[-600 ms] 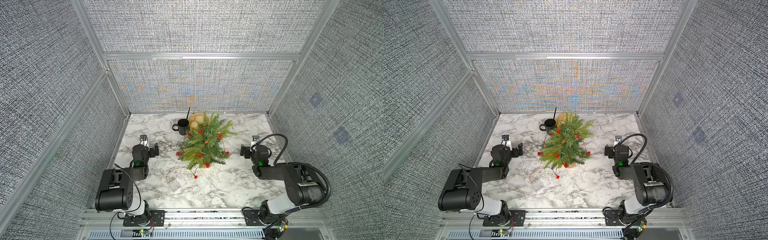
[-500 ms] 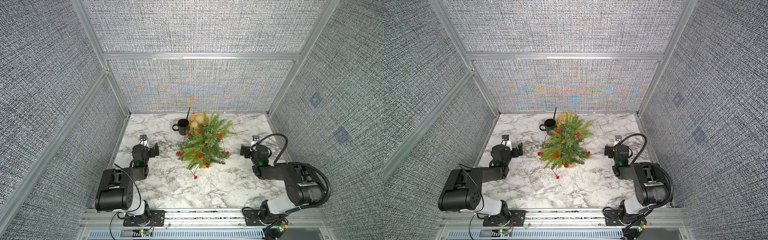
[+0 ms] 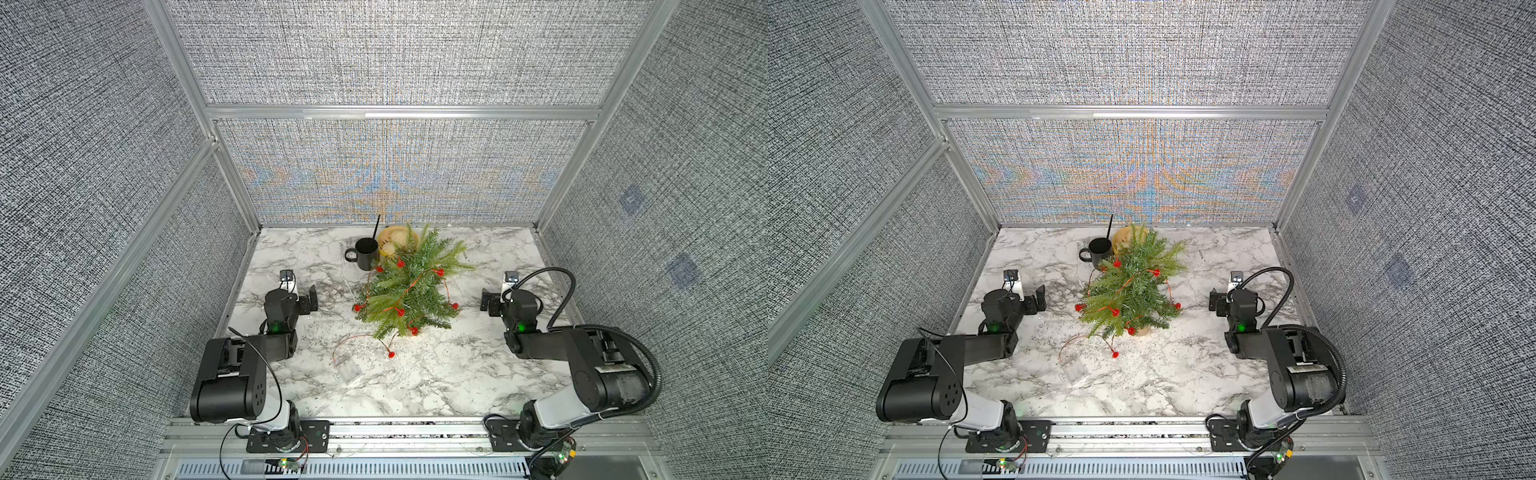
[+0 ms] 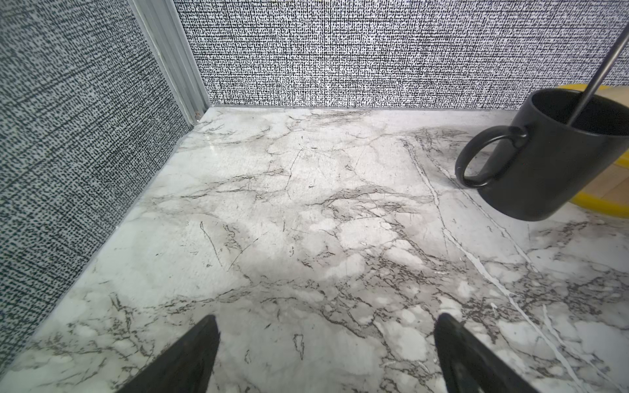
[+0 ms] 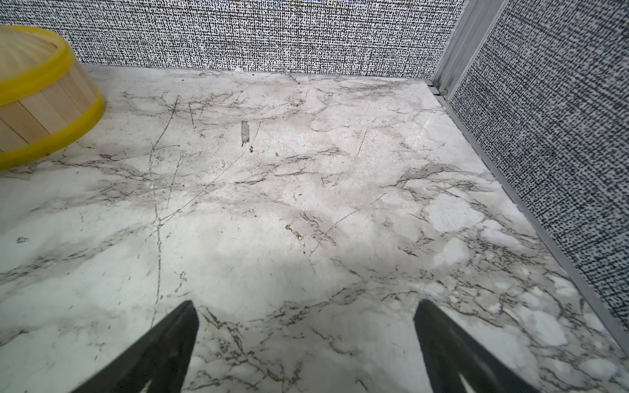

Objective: Remove string lights from the small christmas tree
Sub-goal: Pick up the light string from the Christmas tree.

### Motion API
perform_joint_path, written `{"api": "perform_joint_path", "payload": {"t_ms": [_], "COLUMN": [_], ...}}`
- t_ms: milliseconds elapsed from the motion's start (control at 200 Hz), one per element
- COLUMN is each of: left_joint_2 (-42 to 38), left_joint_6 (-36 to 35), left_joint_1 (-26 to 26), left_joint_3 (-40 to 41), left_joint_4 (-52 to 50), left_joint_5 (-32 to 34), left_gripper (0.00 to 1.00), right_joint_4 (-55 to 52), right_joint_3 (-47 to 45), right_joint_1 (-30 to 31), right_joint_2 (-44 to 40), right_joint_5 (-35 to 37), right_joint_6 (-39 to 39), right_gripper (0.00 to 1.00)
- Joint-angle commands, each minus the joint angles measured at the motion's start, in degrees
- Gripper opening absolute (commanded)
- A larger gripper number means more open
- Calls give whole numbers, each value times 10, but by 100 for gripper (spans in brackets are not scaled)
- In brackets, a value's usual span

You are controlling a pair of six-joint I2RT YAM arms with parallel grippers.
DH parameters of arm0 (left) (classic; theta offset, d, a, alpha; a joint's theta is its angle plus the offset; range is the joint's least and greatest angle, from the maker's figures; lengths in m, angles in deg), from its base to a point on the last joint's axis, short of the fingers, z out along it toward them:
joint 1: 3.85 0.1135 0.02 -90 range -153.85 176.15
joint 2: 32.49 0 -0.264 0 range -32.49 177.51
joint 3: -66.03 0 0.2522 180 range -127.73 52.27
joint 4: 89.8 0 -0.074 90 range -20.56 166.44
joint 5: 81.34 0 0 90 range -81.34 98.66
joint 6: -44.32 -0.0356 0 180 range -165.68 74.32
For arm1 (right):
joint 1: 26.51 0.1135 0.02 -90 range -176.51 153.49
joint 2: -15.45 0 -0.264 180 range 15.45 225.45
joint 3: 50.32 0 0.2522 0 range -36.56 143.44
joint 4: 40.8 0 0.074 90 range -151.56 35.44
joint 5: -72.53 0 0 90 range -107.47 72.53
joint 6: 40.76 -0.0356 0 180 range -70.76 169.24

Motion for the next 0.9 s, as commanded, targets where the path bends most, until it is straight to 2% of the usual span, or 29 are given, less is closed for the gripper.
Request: {"api": "perform_joint_path", "payload": {"t_ms": [0,465,515,560,730,780,895], "left_joint_2": [-2,0,-1,-1,-3,-5,-34], "left_joint_6": [-3,0,0,0,0,0,14], "left_joint_1": [1,0,0,0,1,0,0], "left_joint_3": [1,-1,-1,-1,2,4,4], "left_joint_4": [3,1,-1,-1,3,4,-13], "left_joint_5": [-3,-1,0,0,0,0,39], "left_gripper": [99,99,90,89,89,93,96], "right_joint_4": [12,12,12,13,15,22,56], "right_joint_3": [0,0,-1,-1,-4,-10,-33], "right_joint_1": [1,0,0,0,1,5,19], "right_joint_2": [-1,-1,-1,-1,-4,-8,-24], "right_joint_5": [-2,-2,-1,-1,-6,-4,25], "right_joint_6": [3,1,2,2,6,11,17], "right_gripper": [99,99,99,99,99,99,99]}}
